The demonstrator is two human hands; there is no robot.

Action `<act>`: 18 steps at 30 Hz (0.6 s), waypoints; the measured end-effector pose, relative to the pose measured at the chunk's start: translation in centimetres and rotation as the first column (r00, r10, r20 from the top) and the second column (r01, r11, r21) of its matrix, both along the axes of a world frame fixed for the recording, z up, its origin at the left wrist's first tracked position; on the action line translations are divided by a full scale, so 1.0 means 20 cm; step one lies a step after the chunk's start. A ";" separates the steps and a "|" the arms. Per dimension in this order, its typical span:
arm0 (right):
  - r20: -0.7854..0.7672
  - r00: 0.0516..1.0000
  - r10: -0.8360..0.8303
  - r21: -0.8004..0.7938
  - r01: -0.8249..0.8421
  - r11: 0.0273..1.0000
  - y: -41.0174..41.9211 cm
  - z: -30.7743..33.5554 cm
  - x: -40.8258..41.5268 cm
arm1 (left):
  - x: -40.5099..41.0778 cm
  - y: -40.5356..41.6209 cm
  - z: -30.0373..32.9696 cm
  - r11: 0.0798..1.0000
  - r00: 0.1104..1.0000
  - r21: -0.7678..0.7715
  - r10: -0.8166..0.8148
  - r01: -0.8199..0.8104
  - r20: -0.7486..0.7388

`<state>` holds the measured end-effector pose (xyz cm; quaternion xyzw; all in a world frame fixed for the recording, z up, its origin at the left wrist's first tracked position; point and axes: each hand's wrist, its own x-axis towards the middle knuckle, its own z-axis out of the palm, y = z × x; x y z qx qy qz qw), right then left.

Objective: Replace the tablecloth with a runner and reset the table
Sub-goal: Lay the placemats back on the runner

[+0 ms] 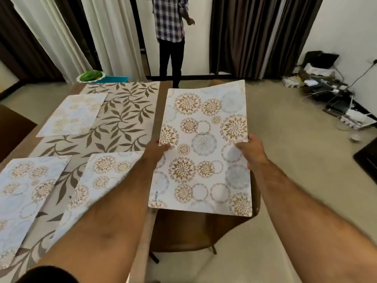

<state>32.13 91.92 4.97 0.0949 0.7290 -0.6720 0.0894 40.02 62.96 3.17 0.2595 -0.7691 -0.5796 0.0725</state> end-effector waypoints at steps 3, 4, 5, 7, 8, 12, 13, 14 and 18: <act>-0.006 0.999 0.042 -0.034 -0.042 0.999 0.17 -0.01 -0.20 | -0.16 0.17 0.05 0.999 0.998 -0.032 0.028 -0.030 -0.053; -0.010 0.998 0.070 -0.038 -0.070 0.997 0.23 0.01 -0.27 | -0.22 0.23 0.06 0.998 0.996 -0.040 0.042 -0.045 -0.074; -0.012 0.995 0.103 -0.037 -0.103 0.994 0.29 0.01 -0.35 | -0.28 0.30 0.07 0.998 0.995 -0.042 0.050 -0.054 -0.086; -0.015 0.985 0.170 -0.011 -0.170 0.985 0.45 0.04 -0.51 | -0.40 0.46 0.07 0.995 0.988 -0.003 0.102 -0.103 -0.117; -0.012 0.980 0.196 0.008 -0.196 0.980 0.51 0.06 -0.58 | -0.45 0.53 0.07 0.991 0.984 0.010 0.131 -0.131 -0.124; 0.015 0.957 0.290 0.158 -0.288 0.944 0.78 0.13 -0.82 | -0.66 0.85 0.03 0.967 0.967 0.097 0.243 -0.235 -0.078; 0.015 0.949 0.315 0.180 -0.312 0.933 0.81 0.14 -0.88 | -0.69 0.90 0.02 0.960 0.963 0.122 0.261 -0.251 -0.072; 0.013 0.941 0.339 0.199 -0.335 0.921 0.84 0.15 -0.96 | -0.74 0.94 0.01 0.949 0.955 0.143 0.291 -0.280 -0.060; 0.038 0.913 0.406 0.253 -0.401 0.880 0.80 0.09 -1.24 | -0.91 0.95 -0.03 0.885 0.903 0.199 0.430 -0.421 -0.005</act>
